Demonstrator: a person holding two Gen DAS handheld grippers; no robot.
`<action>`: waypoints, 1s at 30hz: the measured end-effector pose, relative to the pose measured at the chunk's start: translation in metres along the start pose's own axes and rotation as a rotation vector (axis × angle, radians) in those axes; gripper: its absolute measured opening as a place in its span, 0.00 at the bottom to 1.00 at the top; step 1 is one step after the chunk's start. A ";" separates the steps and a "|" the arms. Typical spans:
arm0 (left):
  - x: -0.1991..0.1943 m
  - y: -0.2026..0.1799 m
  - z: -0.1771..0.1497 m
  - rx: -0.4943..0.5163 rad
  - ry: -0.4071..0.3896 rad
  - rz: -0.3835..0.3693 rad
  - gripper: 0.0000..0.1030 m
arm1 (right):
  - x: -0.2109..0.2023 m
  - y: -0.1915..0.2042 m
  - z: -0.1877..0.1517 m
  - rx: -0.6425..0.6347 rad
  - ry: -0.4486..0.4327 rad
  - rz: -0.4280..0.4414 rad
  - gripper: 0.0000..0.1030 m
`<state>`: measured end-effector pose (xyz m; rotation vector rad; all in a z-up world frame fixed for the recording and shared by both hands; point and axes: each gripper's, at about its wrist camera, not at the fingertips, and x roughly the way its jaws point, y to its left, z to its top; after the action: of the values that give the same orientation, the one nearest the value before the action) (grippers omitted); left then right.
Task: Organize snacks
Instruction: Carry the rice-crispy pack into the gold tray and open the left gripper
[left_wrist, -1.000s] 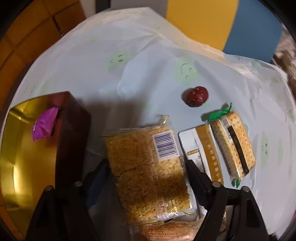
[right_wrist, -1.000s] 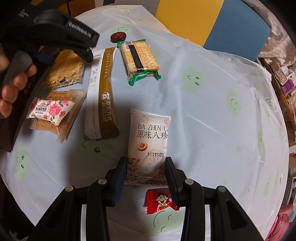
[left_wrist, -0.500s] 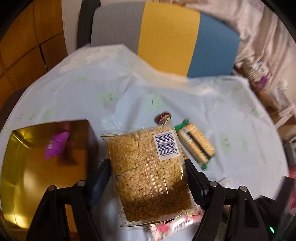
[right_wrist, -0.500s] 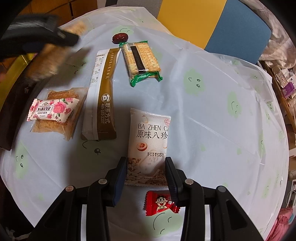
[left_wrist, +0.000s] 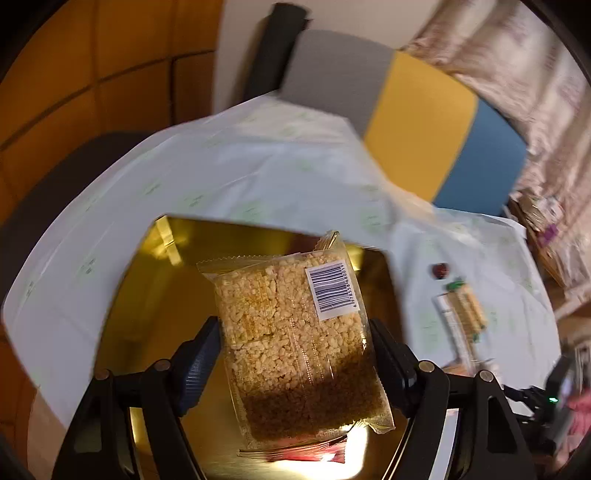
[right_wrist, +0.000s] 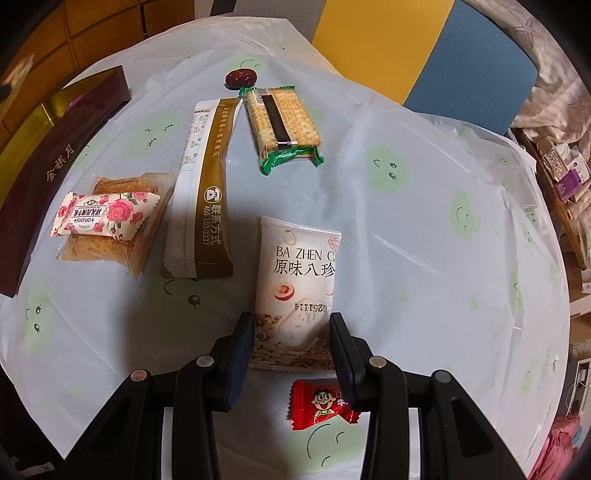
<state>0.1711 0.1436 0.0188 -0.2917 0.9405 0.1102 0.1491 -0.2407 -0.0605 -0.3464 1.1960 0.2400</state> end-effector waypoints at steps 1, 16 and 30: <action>0.004 0.008 -0.003 -0.010 0.009 0.007 0.76 | 0.000 0.001 0.000 0.000 -0.001 0.000 0.40; 0.055 -0.012 -0.017 -0.006 0.130 -0.064 0.76 | 0.001 0.002 -0.006 0.013 -0.012 -0.002 0.40; 0.023 -0.029 -0.030 0.074 -0.002 -0.093 0.81 | 0.000 0.004 -0.004 0.000 -0.013 -0.014 0.40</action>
<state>0.1681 0.1060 -0.0108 -0.2666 0.9251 -0.0093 0.1440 -0.2387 -0.0622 -0.3527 1.1807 0.2298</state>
